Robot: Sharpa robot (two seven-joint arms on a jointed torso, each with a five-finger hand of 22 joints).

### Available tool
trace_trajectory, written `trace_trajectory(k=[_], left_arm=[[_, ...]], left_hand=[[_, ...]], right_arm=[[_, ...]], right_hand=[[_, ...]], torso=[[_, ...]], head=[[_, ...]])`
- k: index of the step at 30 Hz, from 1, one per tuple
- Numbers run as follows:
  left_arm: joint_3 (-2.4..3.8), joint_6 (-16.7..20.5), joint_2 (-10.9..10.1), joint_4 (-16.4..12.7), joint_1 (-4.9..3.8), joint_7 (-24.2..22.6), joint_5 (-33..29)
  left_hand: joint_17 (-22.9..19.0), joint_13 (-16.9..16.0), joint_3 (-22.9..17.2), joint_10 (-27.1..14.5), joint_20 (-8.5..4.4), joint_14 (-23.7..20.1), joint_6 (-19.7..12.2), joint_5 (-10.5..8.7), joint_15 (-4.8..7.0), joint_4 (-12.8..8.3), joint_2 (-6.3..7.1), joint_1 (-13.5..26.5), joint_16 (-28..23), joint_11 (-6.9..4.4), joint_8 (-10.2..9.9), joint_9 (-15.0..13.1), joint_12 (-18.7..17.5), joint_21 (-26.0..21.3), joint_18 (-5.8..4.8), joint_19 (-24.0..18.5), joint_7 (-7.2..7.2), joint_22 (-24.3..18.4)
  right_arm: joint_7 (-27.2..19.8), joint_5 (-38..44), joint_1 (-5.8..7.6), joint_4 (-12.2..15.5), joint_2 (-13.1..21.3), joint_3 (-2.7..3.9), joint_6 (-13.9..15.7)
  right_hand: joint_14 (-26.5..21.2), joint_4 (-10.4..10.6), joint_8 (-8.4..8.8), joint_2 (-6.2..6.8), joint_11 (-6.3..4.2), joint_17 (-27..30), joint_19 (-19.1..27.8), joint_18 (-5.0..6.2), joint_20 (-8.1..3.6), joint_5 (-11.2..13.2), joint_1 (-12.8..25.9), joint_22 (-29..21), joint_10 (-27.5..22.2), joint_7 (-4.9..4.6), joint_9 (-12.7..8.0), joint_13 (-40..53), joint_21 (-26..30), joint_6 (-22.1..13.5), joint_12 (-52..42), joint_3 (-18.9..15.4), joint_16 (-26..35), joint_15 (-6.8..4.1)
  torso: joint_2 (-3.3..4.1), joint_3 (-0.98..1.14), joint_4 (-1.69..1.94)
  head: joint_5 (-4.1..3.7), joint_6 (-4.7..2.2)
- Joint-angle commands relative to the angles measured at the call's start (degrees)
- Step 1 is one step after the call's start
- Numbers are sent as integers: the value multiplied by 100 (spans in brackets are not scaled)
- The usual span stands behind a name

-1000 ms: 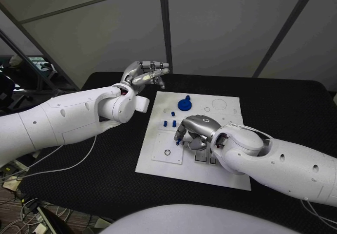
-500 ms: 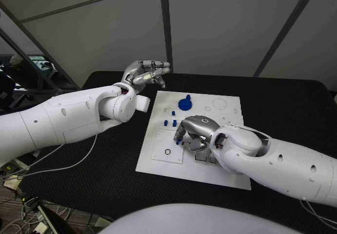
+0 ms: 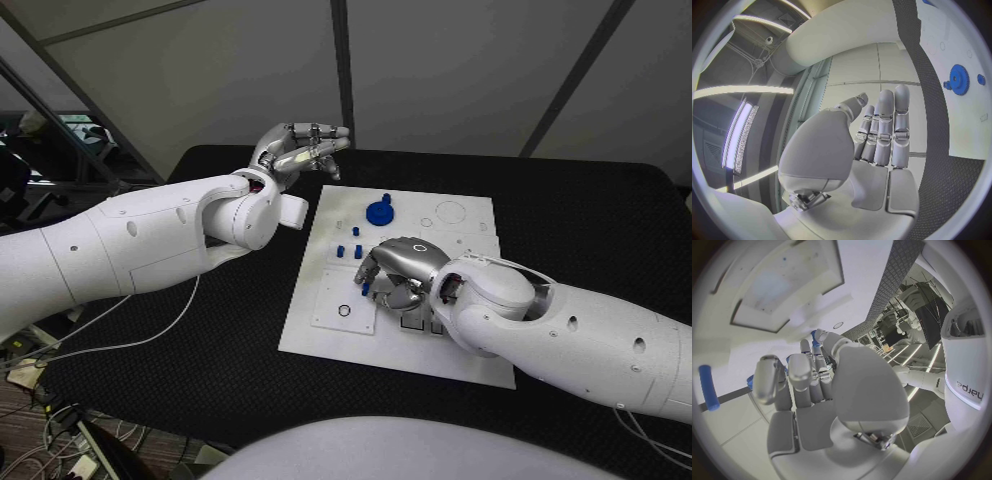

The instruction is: Assemble the parts on the task board

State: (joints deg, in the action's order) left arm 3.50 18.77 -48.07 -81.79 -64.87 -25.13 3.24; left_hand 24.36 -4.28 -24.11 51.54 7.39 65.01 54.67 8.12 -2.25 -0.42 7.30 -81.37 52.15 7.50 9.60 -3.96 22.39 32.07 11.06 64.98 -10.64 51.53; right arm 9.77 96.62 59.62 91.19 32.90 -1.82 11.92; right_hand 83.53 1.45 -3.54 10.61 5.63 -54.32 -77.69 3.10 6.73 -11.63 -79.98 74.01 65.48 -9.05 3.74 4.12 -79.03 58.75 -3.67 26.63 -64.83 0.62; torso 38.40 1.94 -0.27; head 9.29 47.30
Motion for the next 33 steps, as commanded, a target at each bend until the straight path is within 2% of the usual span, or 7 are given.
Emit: trace_trajectory(k=[1, 9, 14, 21, 33], left_arm=[[7, -71, 8, 8, -10, 1, -12], [7, -77, 13, 17, -10, 6, -12], [7, -78, 16, 29, -10, 9, -12], [7, -81, 22, 54, -10, 16, -12], [7, -82, 30, 72, -10, 30, -12]], left_hand=[[-6, 10, 12, -53, 7, -31, -11, -32, 1, -29, -26, -8, 18, -5, 33, 8, 32, -34, -65, -52, -29, -1], [-6, 10, 12, -53, 7, -31, -11, -32, 1, -29, -26, -8, 18, -5, 33, 8, 32, -34, -65, -52, -29, -1], [-6, 10, 12, -53, 7, -31, -11, -32, 1, -29, -26, -8, 18, -5, 33, 8, 32, -34, -65, -52, -29, -1], [-13, 12, 13, -64, 9, -41, -21, -30, -1, -33, -37, -14, 28, -3, 34, 9, 40, -33, -64, -59, -31, 1], [-13, 12, 13, -64, 9, -41, -21, -30, -1, -33, -37, -14, 28, -3, 34, 9, 40, -33, -64, -59, -31, 1]], right_arm=[[-78, 46, 7, 19, 6, -1, 97], [-103, 41, 7, 76, 67, -1, 320], [-143, -17, 6, 206, 168, -1, 448], [-170, -117, 6, 331, 253, 0, 372], [-135, -186, 6, 258, 205, -1, 175]], right_hand=[[-23, 4, -15, 3, -1, 15, 33, 115, -3, -20, 51, -17, -39, -1, 8, -8, 27, -32, -17, -28, 29, 1], [-26, 7, -27, -8, 1, 36, 40, 118, 1, -37, 55, -28, -51, -6, 16, -13, 37, -13, -33, -32, 44, 3], [-26, -9, -34, -25, -4, 62, 41, 120, 4, -83, 33, -35, -21, -12, 23, -11, 47, 3, -81, -24, 60, 0], [-15, -15, -40, -28, -9, 46, 20, 114, 3, -98, 30, -13, 10, -13, 28, -8, 33, 19, -114, -26, 45, -4], [-12, -21, -42, -17, -7, 54, 26, 116, 2, -102, 32, -23, -1, -13, 30, -13, 41, 26, -119, -34, 48, -4]], torso=[[-4, 5, -3], [-3, 6, -2], [-1, 12, -5], [-2, 7, -8], [-2, 0, 3]], head=[[4, 2], [-1, -4], [0, -11], [-8, -13], [-24, -19]])
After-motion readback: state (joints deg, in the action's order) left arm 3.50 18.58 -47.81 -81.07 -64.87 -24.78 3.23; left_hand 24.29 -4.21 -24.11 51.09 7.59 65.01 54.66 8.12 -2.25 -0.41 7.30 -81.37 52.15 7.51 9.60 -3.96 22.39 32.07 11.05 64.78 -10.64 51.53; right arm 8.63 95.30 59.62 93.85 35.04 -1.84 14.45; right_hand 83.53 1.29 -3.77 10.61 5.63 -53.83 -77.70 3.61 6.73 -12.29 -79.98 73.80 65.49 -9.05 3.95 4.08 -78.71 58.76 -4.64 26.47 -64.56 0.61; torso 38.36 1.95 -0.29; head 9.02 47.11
